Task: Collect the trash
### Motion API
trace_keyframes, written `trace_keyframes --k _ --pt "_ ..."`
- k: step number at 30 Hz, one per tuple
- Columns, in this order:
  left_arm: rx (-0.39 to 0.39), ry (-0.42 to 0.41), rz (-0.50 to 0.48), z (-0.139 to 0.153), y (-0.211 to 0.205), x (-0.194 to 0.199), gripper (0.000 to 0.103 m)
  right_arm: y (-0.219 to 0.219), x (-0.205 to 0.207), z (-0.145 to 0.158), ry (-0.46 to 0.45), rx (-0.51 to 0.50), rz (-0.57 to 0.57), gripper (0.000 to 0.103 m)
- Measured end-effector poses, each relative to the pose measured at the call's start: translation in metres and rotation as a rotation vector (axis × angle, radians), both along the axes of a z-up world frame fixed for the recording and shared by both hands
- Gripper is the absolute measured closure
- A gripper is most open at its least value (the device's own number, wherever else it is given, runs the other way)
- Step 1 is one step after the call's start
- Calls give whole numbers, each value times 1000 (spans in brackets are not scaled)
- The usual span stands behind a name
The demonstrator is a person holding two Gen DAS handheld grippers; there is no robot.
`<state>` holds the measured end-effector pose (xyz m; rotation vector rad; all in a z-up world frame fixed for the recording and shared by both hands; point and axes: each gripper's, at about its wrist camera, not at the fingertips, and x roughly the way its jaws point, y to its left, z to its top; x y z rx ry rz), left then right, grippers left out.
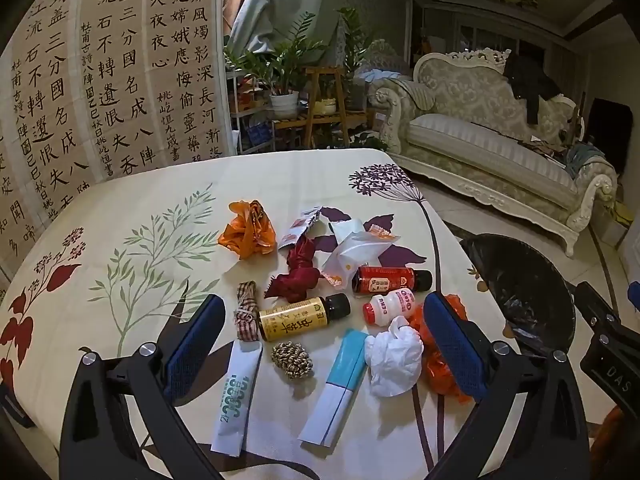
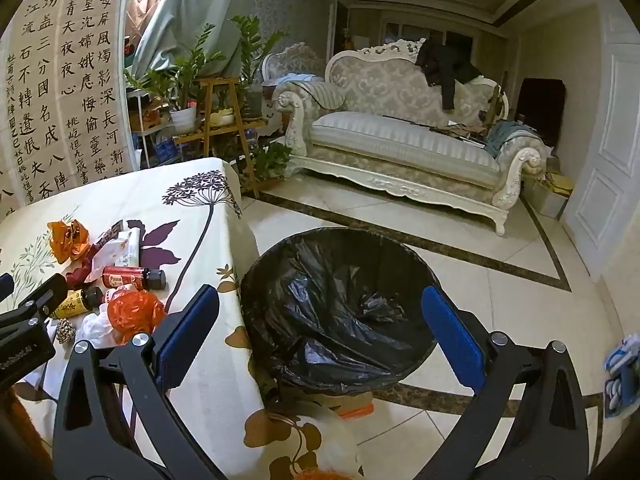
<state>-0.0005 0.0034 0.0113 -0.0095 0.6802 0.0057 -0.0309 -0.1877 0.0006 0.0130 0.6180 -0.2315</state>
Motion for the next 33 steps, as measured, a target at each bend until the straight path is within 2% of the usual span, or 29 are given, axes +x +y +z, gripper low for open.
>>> trace_keyframes --k 33 --pt "5 2 -13 -2 -14 -1 6 -9 -7 -3 -7 4 -19 4"
